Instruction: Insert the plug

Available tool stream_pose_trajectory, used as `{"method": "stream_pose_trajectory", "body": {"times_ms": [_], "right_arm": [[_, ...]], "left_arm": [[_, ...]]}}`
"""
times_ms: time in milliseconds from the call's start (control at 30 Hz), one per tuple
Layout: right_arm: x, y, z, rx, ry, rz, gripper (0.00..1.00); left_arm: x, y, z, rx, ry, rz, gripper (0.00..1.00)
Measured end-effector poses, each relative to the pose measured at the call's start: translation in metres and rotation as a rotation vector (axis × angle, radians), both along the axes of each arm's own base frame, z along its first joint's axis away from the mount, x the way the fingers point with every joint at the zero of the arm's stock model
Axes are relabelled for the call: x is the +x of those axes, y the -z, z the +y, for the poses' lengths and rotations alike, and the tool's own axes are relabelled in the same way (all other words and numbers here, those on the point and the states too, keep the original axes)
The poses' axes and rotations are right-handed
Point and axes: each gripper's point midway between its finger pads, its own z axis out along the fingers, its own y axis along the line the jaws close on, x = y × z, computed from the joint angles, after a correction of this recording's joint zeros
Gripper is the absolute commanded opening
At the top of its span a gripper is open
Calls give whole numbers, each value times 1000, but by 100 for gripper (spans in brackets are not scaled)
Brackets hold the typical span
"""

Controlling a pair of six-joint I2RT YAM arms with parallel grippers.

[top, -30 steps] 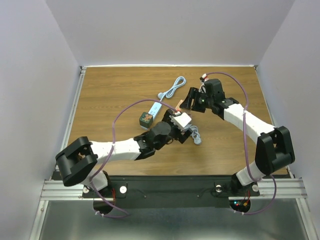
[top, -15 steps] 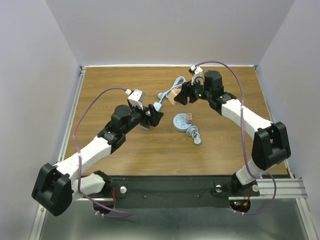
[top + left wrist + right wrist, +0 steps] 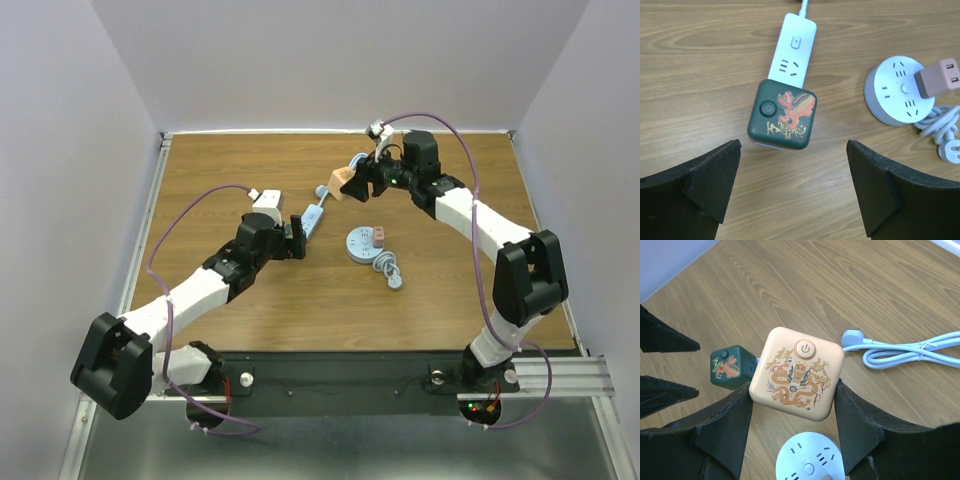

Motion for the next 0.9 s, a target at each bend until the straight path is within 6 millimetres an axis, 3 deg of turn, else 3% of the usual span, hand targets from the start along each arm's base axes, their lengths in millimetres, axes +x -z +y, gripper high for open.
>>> {"method": "stream_pose_trajectory", "body": {"times_ms": [167, 433, 500, 600, 667, 767, 867, 900], "right_arm": [[-2, 1, 2, 2, -19, -1, 0], [-4, 3, 3, 7, -32, 2, 0], [-6, 6, 2, 4, -31, 9, 0], [-12, 14, -1, -4, -31, 26, 1], [-14, 16, -2, -8, -29, 29, 0], [-16, 15, -4, -12, -23, 21, 0], [-20, 13, -6, -16, -27, 7, 0], [-21, 13, -7, -17, -28, 2, 0]], "left_arm": [[10, 2, -1, 15, -11, -27, 99], [21, 40, -4, 103, -11, 46, 98], [24, 43, -6, 122, -8, 49, 93], [30, 47, -10, 154, 5, 45, 58], [33, 49, -11, 170, 10, 45, 47], [31, 49, -18, 196, 48, 33, 21], [29, 50, -22, 217, 67, 21, 1], [29, 50, -23, 224, 76, 16, 0]]}}
